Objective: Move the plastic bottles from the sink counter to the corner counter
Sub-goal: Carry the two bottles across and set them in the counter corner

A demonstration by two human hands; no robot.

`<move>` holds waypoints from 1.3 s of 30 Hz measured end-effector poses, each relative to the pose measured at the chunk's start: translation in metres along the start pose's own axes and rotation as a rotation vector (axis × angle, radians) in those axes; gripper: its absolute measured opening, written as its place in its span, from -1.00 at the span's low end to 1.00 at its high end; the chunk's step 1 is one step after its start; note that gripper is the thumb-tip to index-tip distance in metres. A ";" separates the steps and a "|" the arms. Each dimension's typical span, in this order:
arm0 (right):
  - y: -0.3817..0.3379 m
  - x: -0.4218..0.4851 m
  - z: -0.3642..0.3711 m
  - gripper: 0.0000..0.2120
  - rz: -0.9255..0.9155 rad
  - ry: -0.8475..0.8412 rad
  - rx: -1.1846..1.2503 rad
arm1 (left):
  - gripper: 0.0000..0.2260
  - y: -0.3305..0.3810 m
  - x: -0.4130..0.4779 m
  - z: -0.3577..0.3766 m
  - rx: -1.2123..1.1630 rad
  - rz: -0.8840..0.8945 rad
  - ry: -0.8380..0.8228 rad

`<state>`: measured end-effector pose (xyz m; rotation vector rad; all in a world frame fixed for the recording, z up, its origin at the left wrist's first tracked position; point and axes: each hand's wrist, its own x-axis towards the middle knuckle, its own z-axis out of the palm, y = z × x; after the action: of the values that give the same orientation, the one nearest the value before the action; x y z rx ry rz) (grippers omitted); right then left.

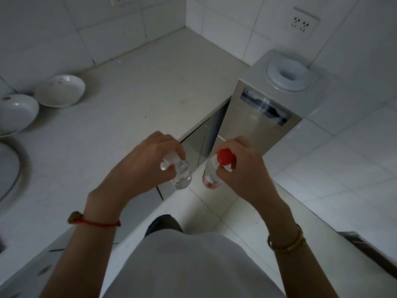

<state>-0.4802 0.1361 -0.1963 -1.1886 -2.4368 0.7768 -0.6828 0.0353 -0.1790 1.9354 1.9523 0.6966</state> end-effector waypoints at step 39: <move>0.091 0.365 -0.032 -0.63 -0.165 -0.089 0.038 | -0.78 -0.108 0.318 -0.022 0.042 -0.139 0.044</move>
<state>-0.6278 0.4837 -0.2075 -0.9435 -2.5412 0.8382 -0.7991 0.3506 -0.1803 1.8004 2.1204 0.6699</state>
